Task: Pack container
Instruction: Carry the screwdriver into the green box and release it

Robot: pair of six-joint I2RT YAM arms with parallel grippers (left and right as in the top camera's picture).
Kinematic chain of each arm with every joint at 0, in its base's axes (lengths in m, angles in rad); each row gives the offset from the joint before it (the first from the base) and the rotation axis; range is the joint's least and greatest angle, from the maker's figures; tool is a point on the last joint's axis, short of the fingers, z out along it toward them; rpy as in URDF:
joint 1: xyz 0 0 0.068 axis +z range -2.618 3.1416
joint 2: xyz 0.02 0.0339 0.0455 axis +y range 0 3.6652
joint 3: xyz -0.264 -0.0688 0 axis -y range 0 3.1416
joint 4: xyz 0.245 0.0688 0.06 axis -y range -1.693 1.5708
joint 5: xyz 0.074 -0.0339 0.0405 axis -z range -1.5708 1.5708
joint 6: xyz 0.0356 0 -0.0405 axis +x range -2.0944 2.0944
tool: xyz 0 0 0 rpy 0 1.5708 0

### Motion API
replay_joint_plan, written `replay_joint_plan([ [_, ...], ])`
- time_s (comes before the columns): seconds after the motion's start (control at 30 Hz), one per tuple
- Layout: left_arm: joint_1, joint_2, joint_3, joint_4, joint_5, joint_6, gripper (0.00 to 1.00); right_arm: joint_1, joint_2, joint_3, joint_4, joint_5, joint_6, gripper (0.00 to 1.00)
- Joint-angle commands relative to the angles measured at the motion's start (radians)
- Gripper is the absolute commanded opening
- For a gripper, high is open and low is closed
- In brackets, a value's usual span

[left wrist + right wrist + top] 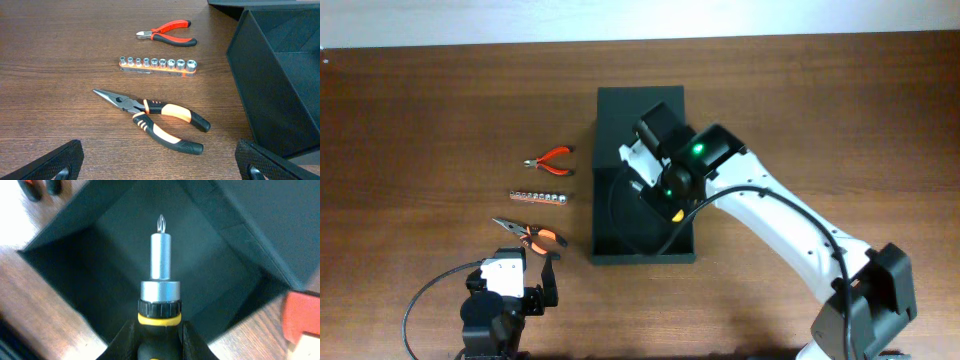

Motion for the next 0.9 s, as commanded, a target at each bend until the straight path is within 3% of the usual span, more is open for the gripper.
replay_joint_plan([
  [0.0, -0.005, -0.008, -0.006, 0.001, -0.007, -0.010, 0.99, 0.003, -0.003, -0.091, 0.062, 0.016, -0.013, 0.21],
  [0.3, -0.005, -0.008, -0.006, 0.001, -0.007, -0.010, 0.99, 0.003, -0.003, -0.289, 0.341, -0.004, -0.013, 0.22],
  [0.87, -0.005, -0.008, -0.006, 0.001, -0.007, -0.010, 0.99, 0.003, 0.108, -0.316, 0.417, -0.037, -0.013, 0.22],
])
